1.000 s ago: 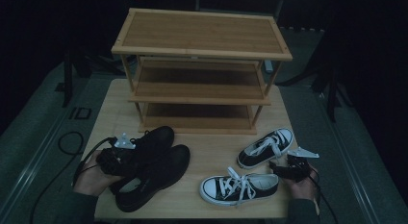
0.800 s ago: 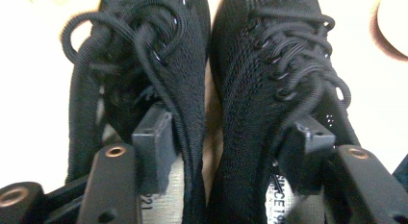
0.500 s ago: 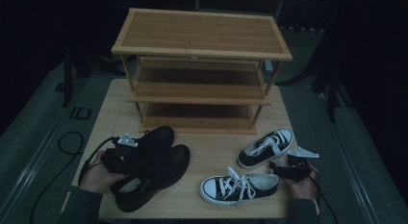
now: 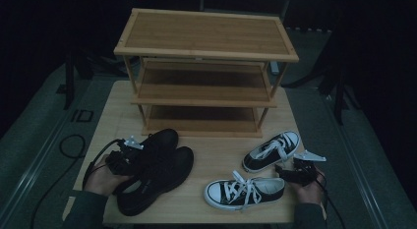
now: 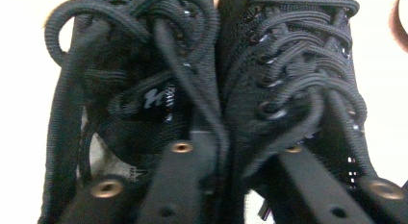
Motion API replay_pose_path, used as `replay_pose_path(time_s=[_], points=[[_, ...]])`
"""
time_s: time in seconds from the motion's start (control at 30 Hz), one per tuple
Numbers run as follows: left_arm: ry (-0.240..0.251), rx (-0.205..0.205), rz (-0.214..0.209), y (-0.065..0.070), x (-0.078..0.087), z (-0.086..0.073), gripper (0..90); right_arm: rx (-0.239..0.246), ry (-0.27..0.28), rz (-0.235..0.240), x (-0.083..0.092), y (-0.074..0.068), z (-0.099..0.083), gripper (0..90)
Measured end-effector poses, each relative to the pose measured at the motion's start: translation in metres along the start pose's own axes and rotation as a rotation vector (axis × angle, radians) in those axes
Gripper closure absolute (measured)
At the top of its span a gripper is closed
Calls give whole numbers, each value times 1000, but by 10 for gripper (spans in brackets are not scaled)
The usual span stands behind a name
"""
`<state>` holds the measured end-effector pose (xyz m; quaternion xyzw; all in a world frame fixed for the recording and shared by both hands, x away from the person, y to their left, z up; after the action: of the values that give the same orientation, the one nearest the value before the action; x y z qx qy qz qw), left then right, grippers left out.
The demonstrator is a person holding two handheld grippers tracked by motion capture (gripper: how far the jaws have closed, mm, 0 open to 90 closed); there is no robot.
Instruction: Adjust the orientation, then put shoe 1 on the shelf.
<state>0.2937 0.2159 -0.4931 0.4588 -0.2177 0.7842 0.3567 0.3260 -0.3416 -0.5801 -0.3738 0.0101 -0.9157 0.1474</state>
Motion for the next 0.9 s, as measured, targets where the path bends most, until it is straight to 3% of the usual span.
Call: replay_pose_path(time_s=[0.43, 0.7, 0.9], points=[[31, 20, 16, 2, 0, 1, 856, 1, 0, 1, 0, 0, 0, 133], [29, 7, 42, 4, -1, 8, 855, 1, 0, 1, 0, 0, 0, 133], [62, 11, 40, 5, 4, 12, 856, 2, 0, 1, 0, 0, 0, 133]])
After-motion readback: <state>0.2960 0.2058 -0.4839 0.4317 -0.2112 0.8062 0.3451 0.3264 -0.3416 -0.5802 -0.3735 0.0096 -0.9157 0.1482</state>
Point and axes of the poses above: each handheld gripper's, and its own axes: x roughly backward along the jaws, z roughly out of its top, y roughly to its right, the point moved 1 cm from there along -x, roughly forward along the jaws, and after that the axes turned 10 degrees about -x, right-handed, at the moved point
